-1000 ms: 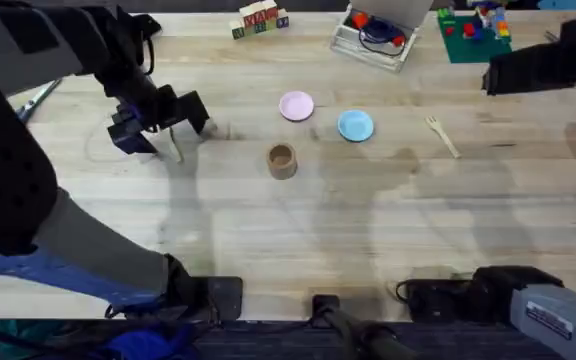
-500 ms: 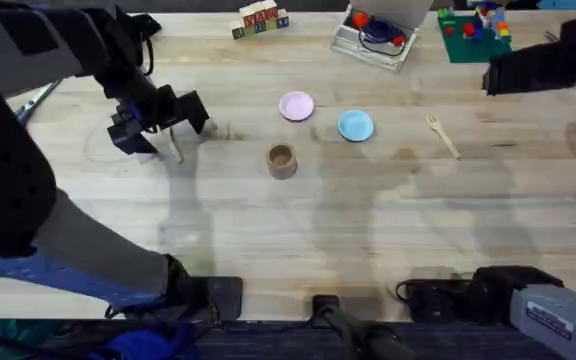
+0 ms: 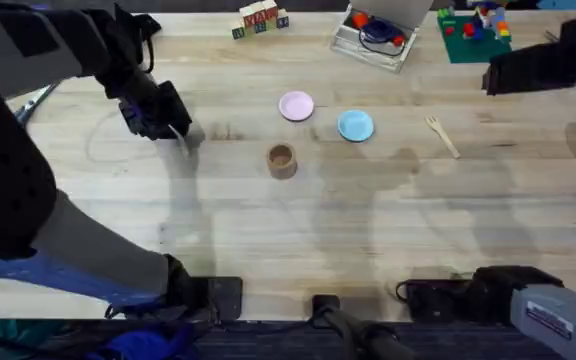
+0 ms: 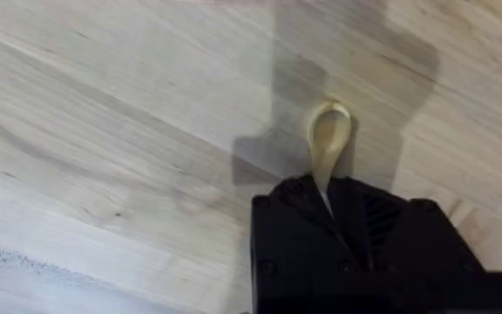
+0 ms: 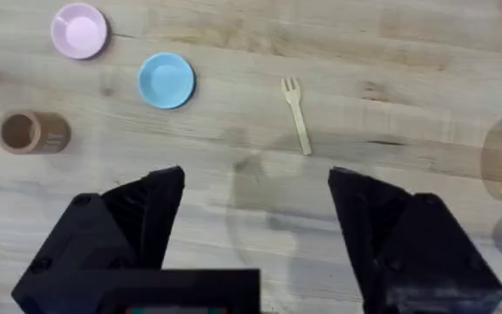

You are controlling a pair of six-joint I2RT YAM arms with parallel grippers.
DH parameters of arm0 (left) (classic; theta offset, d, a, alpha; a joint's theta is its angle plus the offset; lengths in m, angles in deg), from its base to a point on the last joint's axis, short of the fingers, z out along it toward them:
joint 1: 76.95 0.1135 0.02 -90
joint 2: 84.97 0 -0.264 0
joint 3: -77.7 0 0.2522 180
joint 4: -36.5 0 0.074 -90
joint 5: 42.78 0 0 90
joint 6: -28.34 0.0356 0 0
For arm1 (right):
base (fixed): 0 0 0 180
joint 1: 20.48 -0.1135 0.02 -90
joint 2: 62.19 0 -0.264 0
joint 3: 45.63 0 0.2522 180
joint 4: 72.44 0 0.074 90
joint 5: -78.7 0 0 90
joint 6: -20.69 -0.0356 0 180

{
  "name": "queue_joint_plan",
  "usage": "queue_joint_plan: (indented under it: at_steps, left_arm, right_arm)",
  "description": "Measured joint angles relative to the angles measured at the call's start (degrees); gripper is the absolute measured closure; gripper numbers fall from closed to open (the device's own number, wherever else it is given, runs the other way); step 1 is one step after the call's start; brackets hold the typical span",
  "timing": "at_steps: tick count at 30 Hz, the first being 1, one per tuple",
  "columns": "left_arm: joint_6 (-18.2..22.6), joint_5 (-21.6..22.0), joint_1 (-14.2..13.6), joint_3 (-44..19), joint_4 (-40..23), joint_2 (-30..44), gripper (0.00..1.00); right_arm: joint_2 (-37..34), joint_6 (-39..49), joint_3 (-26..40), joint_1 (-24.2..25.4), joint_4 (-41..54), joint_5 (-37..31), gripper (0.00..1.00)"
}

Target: Pick up a utensil and set it on the pink plate, then put the other utensil in the container.

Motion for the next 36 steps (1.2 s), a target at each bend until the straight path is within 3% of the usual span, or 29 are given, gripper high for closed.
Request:
queue_joint_plan:
  at_steps: [13, 21, 30, 36]
  left_arm:
    - [-0.02, -0.30, -0.09, -0.59, -1.10, 0.22, 0.951]
    - [2.50, -1.69, -0.41, -5.49, -7.79, 3.24, 0.958]
    - [6.32, -2.77, -5.27, -19.09, -19.04, 4.96, 0.960]
    - [8.73, -2.76, -10.15, -28.78, -25.82, 4.96, 0.960]
  right_arm:
    - [-0.01, 0.00, 0.00, 0.00, -0.01, 0.00, 0.005]
    - [-0.02, 0.00, 0.02, 0.00, 0.00, 0.00, 0.006]
    - [0.00, 0.00, 0.02, 0.00, 0.00, 0.00, 0.006]
    - [-0.01, 0.00, 0.02, 0.00, 0.00, 0.00, 0.005]
